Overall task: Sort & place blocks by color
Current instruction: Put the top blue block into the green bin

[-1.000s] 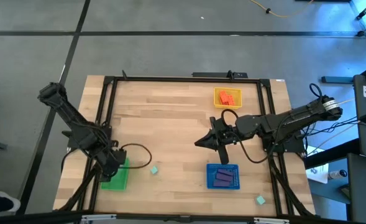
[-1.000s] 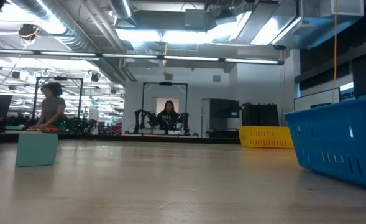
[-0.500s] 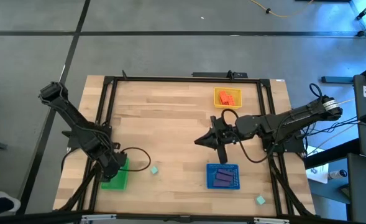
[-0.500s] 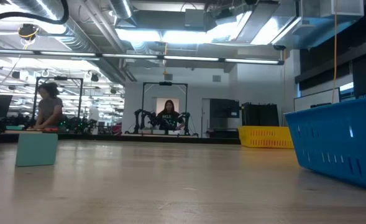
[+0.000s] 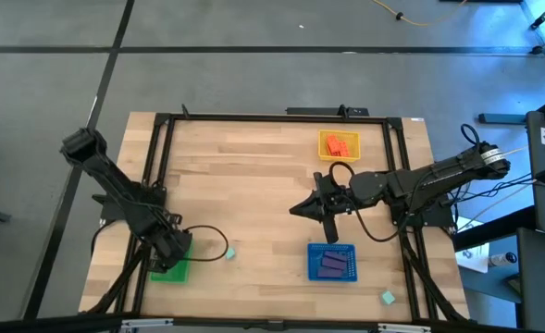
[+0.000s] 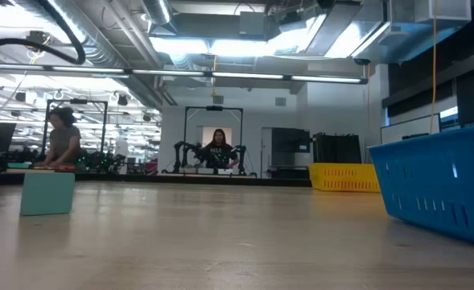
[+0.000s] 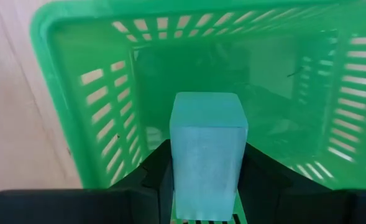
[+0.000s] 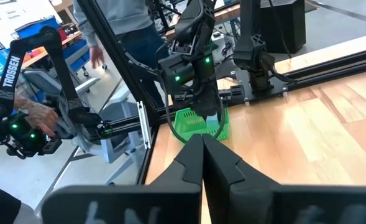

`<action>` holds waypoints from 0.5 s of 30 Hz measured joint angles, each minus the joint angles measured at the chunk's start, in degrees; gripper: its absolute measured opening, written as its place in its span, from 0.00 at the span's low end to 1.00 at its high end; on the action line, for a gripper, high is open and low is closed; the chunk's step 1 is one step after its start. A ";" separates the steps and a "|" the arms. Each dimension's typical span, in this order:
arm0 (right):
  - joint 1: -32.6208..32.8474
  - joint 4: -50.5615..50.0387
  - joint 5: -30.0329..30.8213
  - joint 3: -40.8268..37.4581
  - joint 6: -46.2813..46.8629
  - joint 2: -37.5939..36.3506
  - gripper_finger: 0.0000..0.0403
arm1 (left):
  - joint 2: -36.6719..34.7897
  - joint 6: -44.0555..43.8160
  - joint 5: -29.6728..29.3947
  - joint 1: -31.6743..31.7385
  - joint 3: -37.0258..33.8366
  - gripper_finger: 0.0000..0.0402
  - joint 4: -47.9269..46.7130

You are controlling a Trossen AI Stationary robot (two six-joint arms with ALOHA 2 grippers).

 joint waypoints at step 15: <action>0.00 0.00 -0.04 0.00 0.05 0.00 0.00 | 0.99 -0.07 0.04 0.00 0.00 0.55 -0.44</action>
